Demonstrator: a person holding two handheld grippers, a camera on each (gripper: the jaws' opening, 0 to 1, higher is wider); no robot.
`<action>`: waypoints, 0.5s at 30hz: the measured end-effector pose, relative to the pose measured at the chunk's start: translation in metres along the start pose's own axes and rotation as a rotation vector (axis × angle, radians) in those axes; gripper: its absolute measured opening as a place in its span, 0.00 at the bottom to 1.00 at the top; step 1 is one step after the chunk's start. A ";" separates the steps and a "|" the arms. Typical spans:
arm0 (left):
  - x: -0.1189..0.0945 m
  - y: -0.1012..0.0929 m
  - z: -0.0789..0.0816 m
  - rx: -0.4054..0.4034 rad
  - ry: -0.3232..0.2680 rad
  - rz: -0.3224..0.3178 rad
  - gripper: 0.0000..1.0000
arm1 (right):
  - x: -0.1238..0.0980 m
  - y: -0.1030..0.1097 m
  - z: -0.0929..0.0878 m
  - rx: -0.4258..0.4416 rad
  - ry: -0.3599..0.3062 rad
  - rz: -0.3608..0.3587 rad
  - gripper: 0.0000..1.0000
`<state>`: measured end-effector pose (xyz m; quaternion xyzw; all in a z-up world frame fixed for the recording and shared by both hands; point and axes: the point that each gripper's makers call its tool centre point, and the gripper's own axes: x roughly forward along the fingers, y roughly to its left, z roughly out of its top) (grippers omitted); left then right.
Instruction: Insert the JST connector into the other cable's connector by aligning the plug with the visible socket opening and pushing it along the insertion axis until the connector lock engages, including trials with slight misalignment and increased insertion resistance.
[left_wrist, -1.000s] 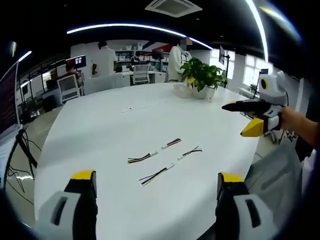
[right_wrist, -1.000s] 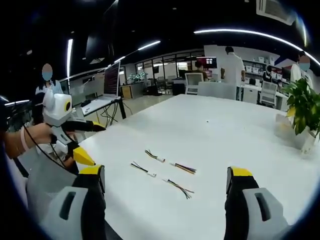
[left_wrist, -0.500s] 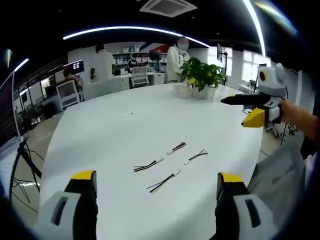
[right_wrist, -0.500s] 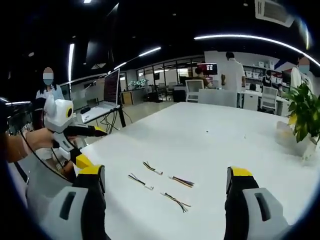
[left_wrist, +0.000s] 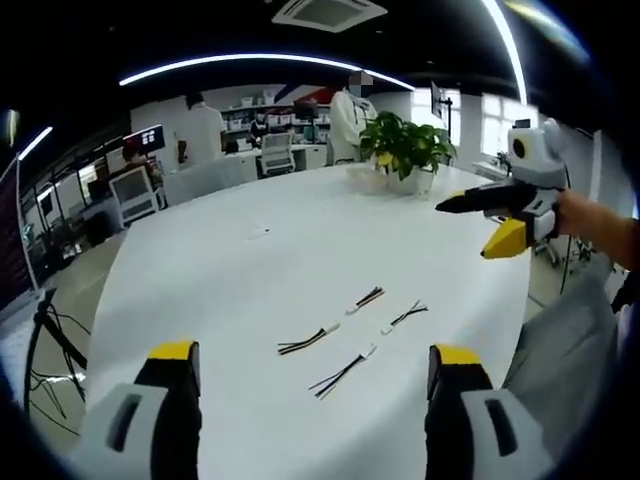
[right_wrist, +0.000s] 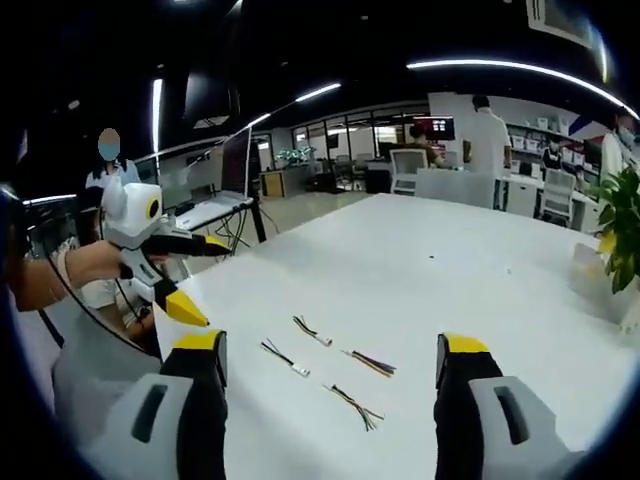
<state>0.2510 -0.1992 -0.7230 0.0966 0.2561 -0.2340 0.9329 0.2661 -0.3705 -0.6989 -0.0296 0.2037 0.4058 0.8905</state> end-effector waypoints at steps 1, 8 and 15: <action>0.002 0.000 -0.002 0.000 0.011 -0.006 0.92 | 0.004 -0.002 -0.005 0.009 0.020 0.006 0.83; 0.007 0.004 -0.007 -0.014 0.028 -0.015 0.89 | 0.019 -0.007 -0.014 0.032 0.042 0.021 0.81; 0.012 0.010 -0.005 -0.010 0.026 -0.013 0.85 | 0.029 -0.007 -0.004 -0.008 0.031 0.033 0.77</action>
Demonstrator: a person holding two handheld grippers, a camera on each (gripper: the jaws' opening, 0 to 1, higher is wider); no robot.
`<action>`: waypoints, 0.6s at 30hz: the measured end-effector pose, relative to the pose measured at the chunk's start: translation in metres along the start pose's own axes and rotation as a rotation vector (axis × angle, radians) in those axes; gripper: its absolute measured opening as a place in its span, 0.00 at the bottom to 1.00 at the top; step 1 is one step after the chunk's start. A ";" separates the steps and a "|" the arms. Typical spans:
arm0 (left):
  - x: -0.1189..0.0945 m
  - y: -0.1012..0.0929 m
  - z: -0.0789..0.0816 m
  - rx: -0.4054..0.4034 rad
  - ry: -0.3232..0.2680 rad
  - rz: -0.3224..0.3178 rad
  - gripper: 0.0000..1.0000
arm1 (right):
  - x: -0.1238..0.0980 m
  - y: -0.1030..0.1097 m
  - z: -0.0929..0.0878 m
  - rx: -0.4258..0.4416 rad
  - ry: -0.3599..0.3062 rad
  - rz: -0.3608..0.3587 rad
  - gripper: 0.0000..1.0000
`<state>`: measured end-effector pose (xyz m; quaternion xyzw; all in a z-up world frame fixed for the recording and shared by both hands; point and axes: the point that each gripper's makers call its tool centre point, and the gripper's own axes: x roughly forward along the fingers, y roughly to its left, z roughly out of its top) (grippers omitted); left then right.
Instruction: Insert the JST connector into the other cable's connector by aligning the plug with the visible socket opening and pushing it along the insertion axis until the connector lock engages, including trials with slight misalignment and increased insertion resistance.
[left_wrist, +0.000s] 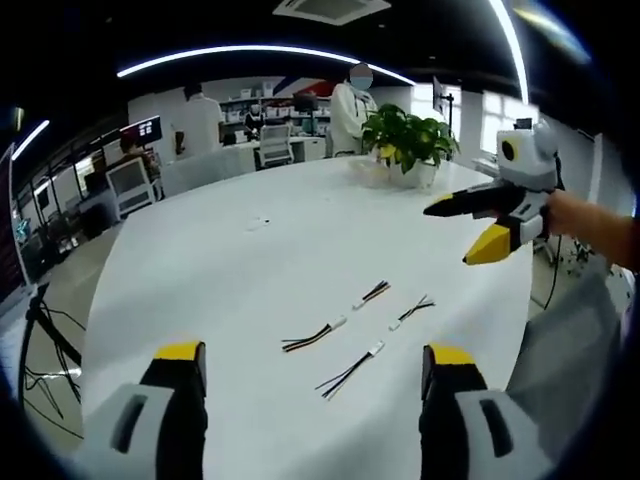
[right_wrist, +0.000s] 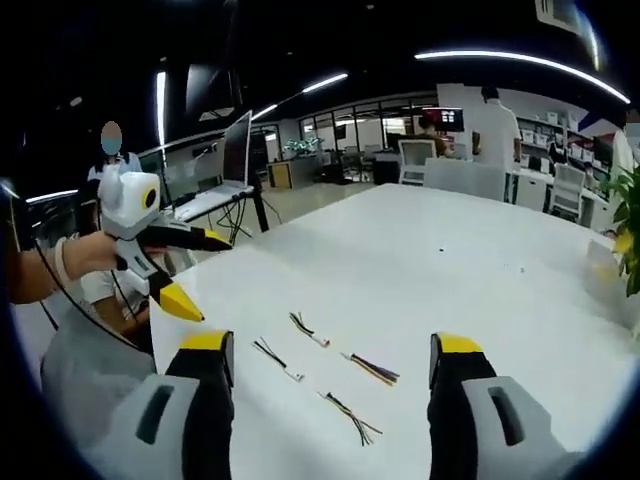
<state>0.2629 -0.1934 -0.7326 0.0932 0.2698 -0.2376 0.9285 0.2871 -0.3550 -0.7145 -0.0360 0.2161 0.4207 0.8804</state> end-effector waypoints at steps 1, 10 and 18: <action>0.001 0.001 0.001 0.000 0.000 0.001 0.85 | 0.001 -0.001 0.002 -0.009 -0.005 -0.001 0.77; 0.008 0.004 0.004 0.020 0.001 -0.001 0.84 | 0.008 -0.005 0.005 -0.035 0.001 0.010 0.75; 0.017 0.004 0.006 0.027 0.009 -0.020 0.82 | 0.014 -0.011 -0.002 -0.053 0.026 0.017 0.69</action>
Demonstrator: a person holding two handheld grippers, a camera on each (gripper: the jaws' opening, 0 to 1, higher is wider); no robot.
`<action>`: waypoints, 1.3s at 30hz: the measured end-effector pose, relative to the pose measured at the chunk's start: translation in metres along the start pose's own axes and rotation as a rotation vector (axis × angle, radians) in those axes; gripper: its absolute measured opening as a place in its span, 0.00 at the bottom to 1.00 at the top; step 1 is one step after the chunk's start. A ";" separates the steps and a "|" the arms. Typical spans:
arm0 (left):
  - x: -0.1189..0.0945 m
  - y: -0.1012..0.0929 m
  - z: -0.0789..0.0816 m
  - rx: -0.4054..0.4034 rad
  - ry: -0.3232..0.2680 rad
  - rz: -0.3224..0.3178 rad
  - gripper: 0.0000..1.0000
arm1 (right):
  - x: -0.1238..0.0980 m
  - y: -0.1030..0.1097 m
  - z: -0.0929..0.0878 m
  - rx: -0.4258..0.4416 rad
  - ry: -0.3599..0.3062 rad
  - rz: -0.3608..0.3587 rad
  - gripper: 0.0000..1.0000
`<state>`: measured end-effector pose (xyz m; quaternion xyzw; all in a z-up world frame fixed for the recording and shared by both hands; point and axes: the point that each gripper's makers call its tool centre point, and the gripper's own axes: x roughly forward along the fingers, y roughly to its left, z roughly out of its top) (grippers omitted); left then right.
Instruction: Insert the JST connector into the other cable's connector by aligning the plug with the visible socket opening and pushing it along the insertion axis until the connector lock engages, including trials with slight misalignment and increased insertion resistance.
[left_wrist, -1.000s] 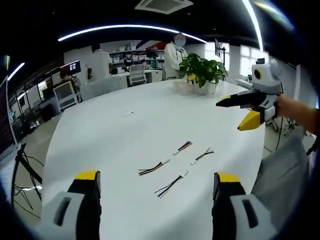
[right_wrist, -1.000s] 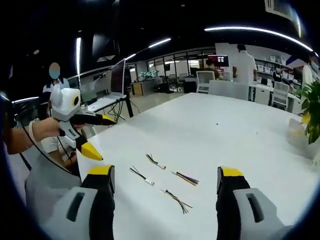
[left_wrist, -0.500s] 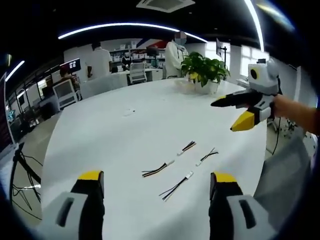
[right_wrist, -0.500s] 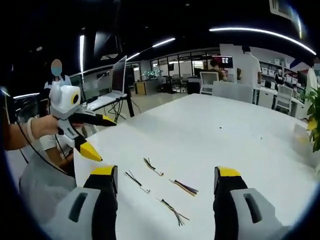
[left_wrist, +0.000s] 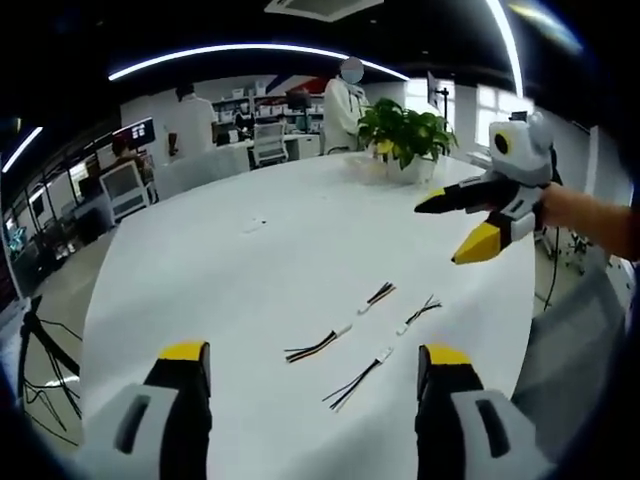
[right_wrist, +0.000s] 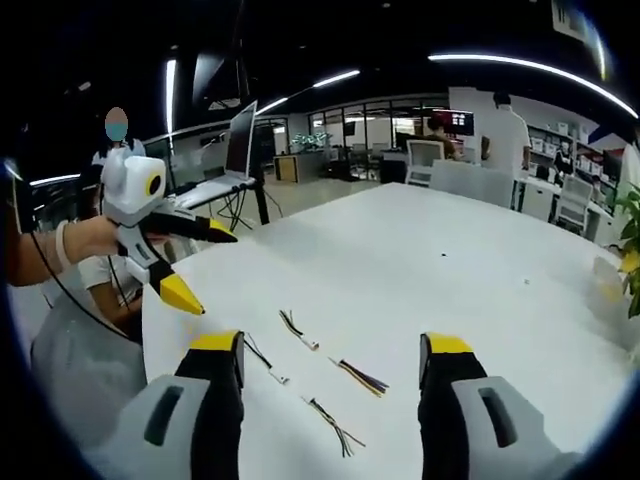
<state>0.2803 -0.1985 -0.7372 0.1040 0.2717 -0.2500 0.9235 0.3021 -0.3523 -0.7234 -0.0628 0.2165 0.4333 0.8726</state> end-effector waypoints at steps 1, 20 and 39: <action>0.001 0.000 0.001 0.002 -0.002 -0.001 0.82 | 0.001 0.000 0.000 -0.002 0.001 0.001 0.69; 0.020 0.003 0.006 0.028 -0.018 -0.063 0.75 | 0.018 -0.004 -0.012 -0.038 0.038 0.054 0.60; 0.038 0.004 0.004 0.033 -0.046 -0.114 0.66 | 0.032 -0.005 -0.028 -0.090 0.092 0.110 0.51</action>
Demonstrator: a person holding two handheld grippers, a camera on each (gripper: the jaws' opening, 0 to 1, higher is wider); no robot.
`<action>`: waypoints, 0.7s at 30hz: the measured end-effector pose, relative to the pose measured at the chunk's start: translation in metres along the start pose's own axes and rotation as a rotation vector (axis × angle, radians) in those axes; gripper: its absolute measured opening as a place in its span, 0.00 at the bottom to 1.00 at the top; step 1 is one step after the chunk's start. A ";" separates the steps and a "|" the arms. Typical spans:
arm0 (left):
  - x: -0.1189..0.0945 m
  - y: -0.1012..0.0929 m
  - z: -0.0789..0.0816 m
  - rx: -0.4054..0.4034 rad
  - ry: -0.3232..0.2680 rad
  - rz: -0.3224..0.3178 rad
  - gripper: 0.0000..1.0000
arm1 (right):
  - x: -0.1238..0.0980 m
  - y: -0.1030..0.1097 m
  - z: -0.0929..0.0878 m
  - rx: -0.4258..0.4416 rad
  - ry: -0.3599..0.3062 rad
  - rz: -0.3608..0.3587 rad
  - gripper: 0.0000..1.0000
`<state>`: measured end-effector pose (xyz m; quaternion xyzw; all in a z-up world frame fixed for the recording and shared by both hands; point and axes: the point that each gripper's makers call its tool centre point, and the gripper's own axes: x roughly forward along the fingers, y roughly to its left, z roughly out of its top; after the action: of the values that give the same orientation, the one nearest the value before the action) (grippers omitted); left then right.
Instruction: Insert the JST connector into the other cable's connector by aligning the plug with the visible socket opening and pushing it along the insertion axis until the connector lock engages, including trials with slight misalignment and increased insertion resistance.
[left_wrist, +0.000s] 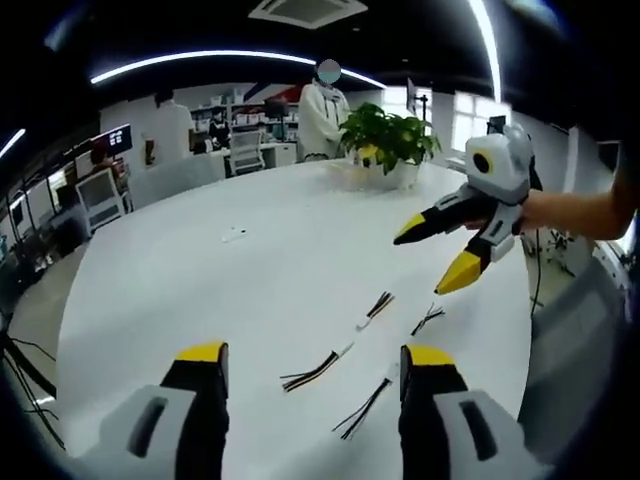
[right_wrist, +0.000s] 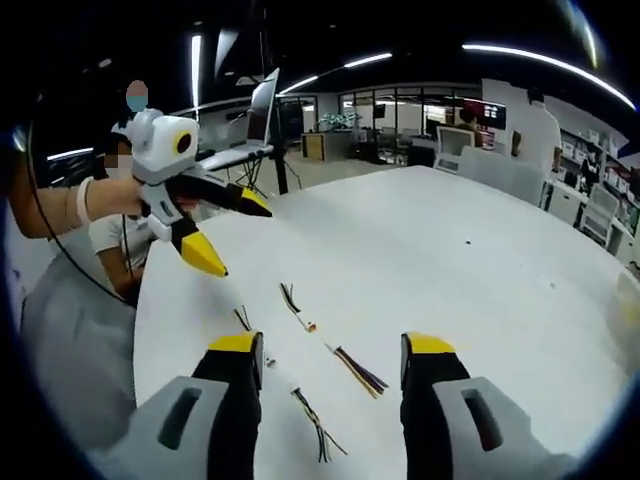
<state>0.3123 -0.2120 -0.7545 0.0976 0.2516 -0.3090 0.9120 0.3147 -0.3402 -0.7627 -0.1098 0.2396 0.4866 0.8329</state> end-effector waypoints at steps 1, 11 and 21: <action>0.001 0.000 -0.001 -0.001 -0.002 -0.005 0.66 | 0.001 0.000 0.000 0.000 0.001 0.005 0.50; 0.013 -0.006 -0.006 0.026 -0.008 -0.043 0.57 | 0.010 0.002 -0.003 -0.022 0.006 0.051 0.46; 0.023 -0.013 -0.010 0.050 0.001 -0.069 0.55 | 0.017 0.000 -0.011 -0.023 0.028 0.070 0.45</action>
<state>0.3162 -0.2306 -0.7748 0.1118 0.2474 -0.3464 0.8980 0.3186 -0.3318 -0.7813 -0.1177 0.2492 0.5165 0.8107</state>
